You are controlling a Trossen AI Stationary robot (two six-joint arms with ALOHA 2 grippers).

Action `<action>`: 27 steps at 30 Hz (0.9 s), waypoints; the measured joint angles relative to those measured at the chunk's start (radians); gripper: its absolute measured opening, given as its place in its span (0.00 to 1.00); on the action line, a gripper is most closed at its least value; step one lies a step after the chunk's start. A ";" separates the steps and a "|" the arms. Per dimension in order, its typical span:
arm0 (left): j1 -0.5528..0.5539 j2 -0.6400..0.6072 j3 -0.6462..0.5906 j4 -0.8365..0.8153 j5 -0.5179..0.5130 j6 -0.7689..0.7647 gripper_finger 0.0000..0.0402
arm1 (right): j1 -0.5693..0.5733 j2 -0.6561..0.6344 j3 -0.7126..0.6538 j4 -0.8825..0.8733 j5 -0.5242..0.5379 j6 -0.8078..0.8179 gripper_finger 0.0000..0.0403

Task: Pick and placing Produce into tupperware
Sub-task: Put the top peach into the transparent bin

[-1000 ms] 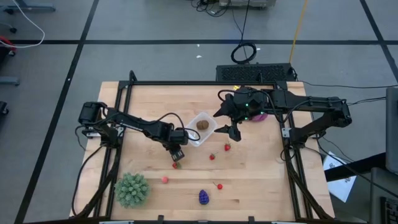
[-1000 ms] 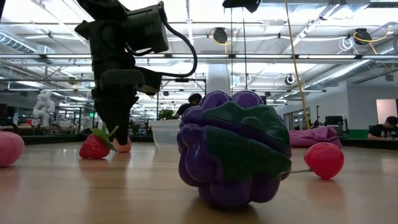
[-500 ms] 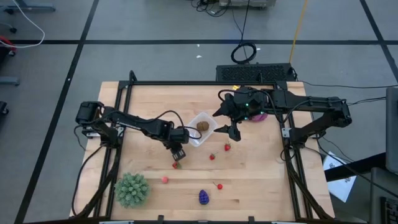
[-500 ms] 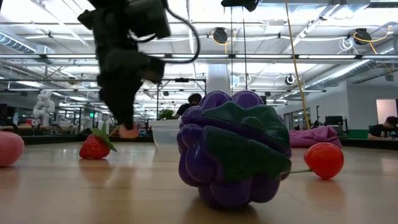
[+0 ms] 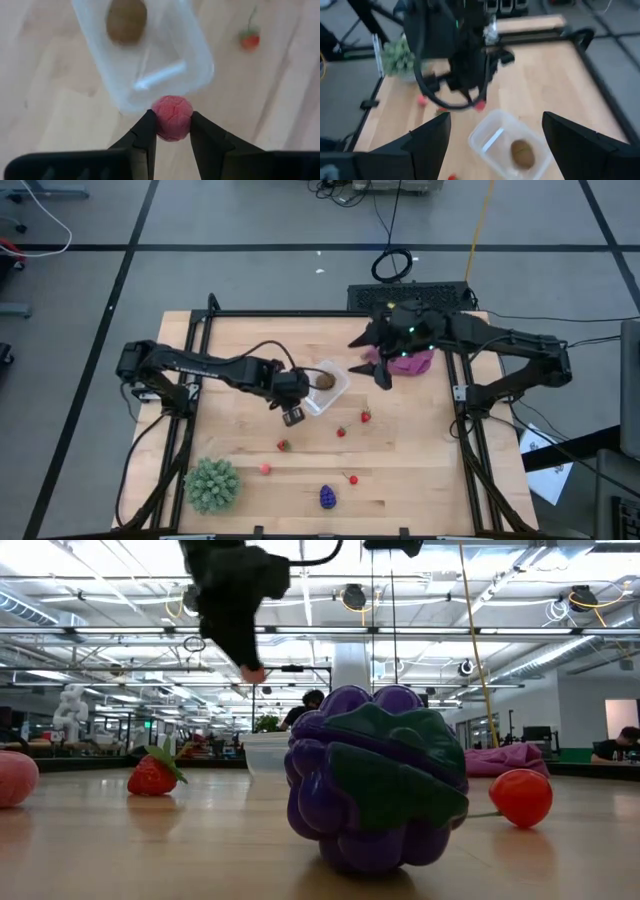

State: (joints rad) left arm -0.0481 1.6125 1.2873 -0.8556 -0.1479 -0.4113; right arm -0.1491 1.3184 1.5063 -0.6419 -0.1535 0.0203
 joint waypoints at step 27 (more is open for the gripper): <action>0.185 0.240 0.149 0.067 0.165 0.203 0.23 | -0.182 -0.119 0.001 0.064 0.056 -0.078 0.76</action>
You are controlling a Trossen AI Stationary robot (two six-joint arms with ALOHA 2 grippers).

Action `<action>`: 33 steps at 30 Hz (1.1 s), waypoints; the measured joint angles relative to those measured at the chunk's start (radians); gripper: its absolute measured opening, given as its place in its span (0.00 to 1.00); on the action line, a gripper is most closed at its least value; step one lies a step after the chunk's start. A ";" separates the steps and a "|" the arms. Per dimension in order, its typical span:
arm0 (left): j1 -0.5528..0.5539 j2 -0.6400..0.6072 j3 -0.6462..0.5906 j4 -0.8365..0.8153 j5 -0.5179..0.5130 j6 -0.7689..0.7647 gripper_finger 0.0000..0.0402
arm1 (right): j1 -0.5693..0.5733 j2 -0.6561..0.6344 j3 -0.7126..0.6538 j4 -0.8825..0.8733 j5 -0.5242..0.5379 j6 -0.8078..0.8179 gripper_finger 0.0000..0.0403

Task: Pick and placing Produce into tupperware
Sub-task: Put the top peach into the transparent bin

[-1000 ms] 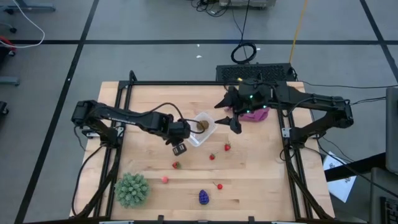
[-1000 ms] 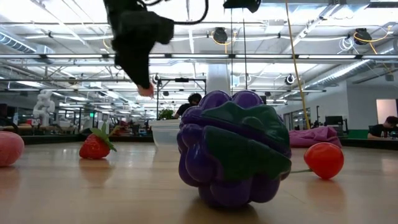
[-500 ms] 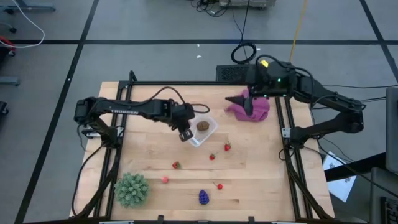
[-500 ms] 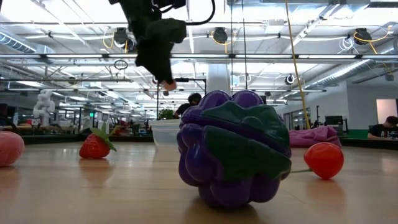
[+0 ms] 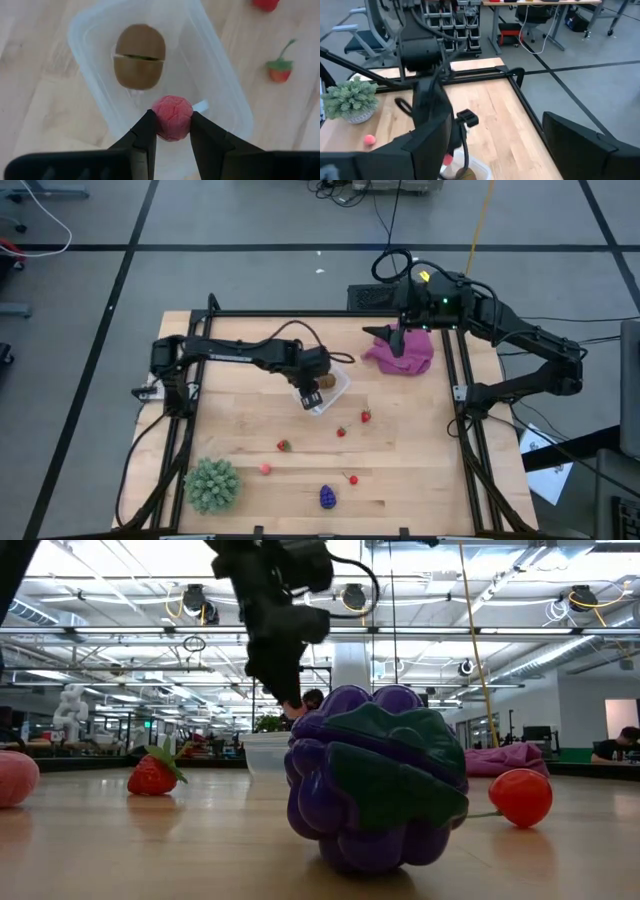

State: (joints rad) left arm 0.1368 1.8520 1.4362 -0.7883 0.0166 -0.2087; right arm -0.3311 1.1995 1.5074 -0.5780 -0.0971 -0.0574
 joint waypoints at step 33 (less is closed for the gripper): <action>-0.007 0.119 0.009 -0.084 0.009 -0.029 0.42 | -0.056 -0.001 0.000 -0.033 -0.003 -0.035 0.76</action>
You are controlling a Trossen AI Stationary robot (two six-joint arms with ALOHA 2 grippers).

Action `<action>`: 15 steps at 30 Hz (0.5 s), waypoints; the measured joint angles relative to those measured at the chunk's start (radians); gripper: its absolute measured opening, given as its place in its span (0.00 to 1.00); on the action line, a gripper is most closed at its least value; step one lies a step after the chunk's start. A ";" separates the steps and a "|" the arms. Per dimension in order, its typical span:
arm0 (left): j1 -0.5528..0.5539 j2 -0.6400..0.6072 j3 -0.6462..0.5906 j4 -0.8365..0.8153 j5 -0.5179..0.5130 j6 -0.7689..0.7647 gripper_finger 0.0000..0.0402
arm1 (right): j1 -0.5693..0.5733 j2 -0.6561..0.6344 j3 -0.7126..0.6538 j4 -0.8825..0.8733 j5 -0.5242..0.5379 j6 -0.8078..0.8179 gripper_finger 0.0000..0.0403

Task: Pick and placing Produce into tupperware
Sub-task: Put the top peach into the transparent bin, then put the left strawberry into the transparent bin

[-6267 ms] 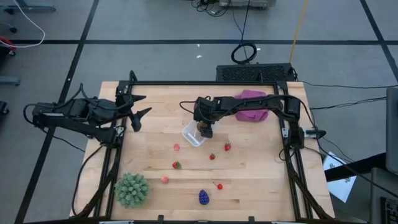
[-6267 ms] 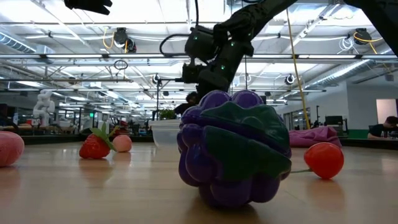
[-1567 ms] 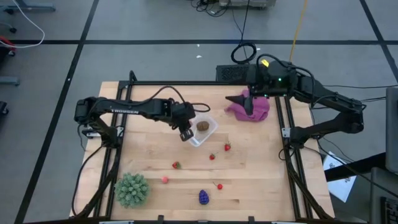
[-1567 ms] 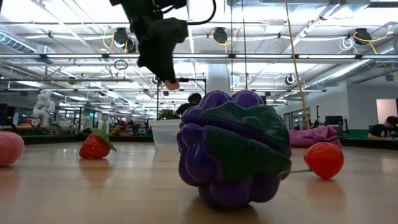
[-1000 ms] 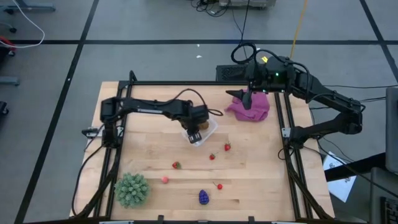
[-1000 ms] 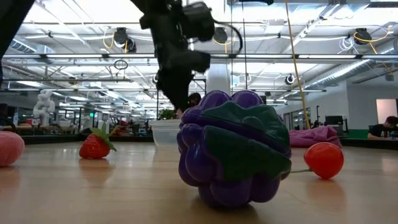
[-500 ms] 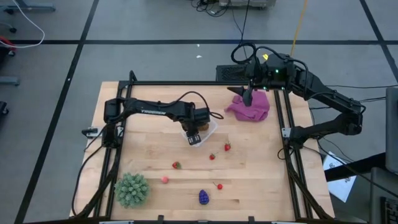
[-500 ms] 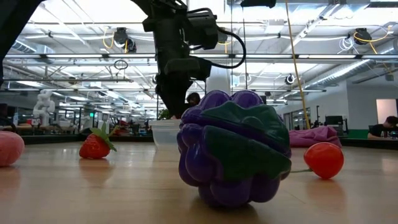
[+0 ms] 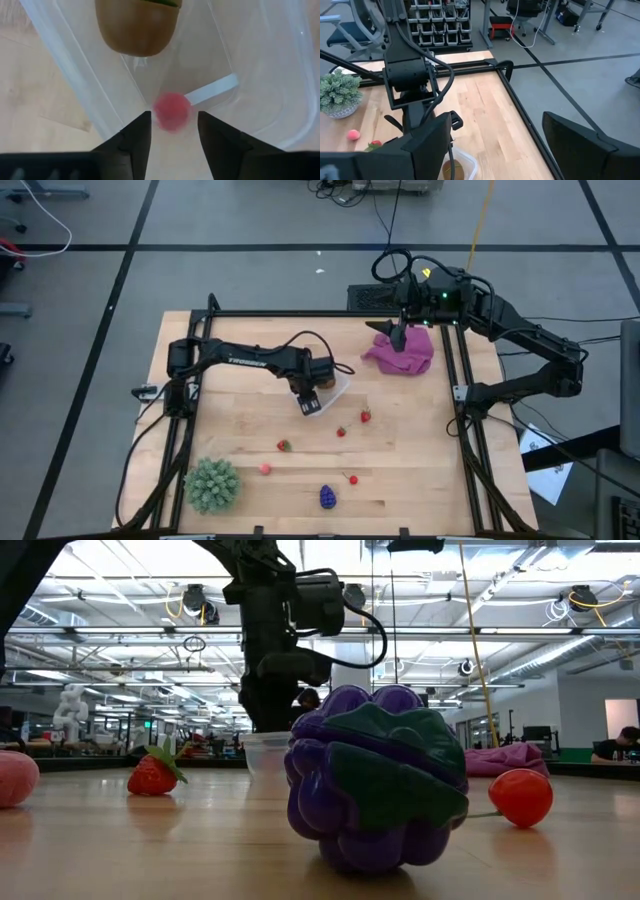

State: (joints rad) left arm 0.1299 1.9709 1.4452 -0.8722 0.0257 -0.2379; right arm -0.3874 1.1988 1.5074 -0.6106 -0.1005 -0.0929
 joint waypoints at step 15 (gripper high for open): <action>0.000 -0.055 0.010 0.043 0.000 0.026 0.53 | 0.000 0.000 0.000 0.008 0.000 0.001 0.75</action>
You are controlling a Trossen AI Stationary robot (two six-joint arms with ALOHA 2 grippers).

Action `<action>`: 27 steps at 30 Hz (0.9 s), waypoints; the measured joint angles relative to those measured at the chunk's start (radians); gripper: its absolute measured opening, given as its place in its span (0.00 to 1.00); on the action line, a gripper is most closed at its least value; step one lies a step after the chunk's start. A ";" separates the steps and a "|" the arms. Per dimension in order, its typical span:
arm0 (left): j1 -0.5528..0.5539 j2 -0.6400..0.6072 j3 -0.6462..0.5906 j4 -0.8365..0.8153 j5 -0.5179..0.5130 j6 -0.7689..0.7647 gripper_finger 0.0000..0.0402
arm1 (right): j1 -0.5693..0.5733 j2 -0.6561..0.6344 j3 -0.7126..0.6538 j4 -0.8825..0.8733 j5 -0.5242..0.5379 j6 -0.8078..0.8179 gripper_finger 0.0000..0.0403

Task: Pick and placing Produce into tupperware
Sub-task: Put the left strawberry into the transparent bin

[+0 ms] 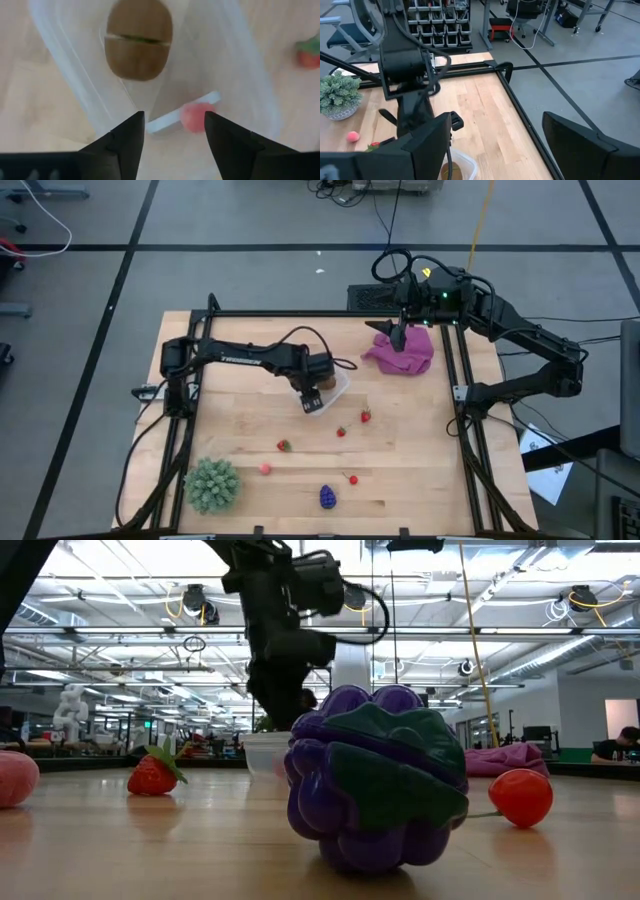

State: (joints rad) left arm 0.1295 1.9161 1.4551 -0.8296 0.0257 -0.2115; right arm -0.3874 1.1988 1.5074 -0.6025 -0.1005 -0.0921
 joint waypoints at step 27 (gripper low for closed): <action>-0.466 -0.150 0.043 -0.247 -0.128 -0.620 0.57 | 0.003 0.000 0.000 -0.045 -0.004 0.083 0.75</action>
State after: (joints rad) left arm -0.3366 1.7662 1.4979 -1.0770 -0.1019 -0.8314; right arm -0.3843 1.1984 1.5072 -0.6479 -0.1047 -0.0095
